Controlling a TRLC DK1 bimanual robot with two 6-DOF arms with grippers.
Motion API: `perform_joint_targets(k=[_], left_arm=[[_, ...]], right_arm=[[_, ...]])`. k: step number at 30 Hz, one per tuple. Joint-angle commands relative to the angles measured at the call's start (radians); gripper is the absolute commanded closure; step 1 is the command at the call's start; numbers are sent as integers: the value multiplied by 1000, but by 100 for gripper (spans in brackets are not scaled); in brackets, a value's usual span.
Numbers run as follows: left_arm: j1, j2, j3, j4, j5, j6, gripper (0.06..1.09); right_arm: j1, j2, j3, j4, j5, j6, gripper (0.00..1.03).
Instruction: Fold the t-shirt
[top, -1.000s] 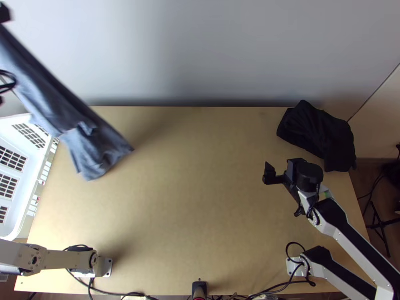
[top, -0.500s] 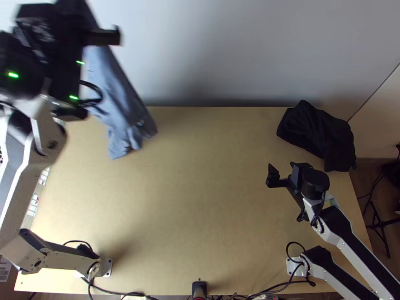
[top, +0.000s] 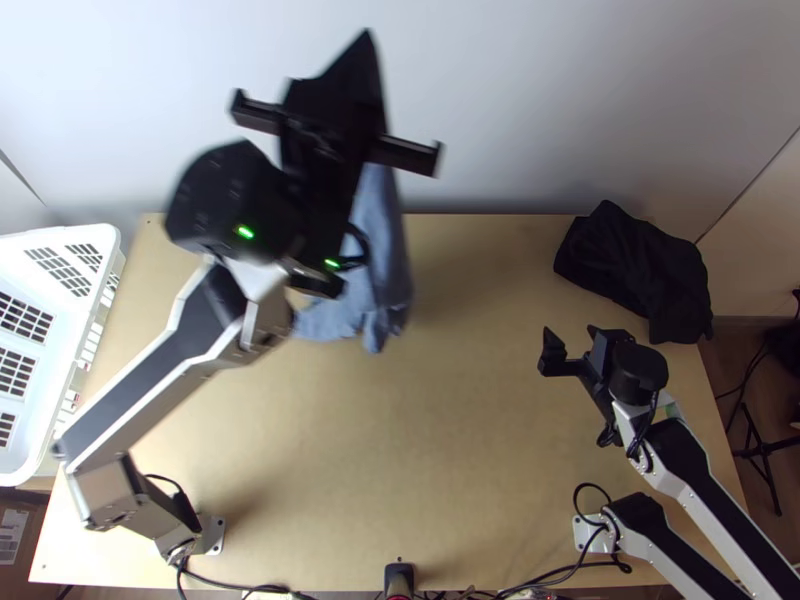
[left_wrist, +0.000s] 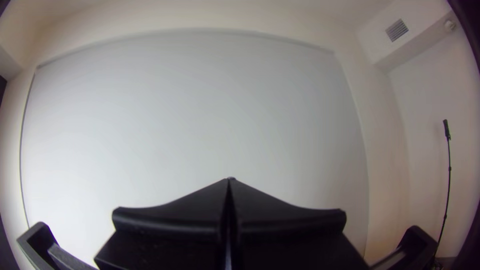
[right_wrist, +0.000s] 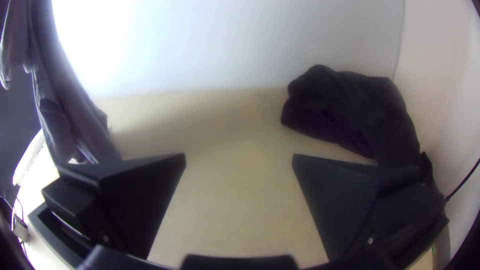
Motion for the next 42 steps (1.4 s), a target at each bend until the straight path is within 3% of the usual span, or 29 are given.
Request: perform_joint_targets(k=[1, 14, 19, 22, 32, 42], left_arm=[[-122, 134, 79, 197, -4, 164, 105], [-203, 192, 131, 365, -10, 204, 105], [-113, 105, -28, 361, -106, 219, 105], [-13, 2, -229, 356, -137, 187, 105], [350, -274, -906, 359, 55, -17, 105], [742, -266, -1176, 437, 260, -117, 105]], right_arm=[[-18, -36, -29, 1, 0, 15, 4], [-25, -116, -103, -1, 0, 39, 4], [-14, -102, -101, 16, -1, 38, 4], [-5, -75, -98, 22, -1, 41, 4], [45, 85, -67, 108, -1, 65, 4], [97, 237, -49, 160, -18, 61, 4]])
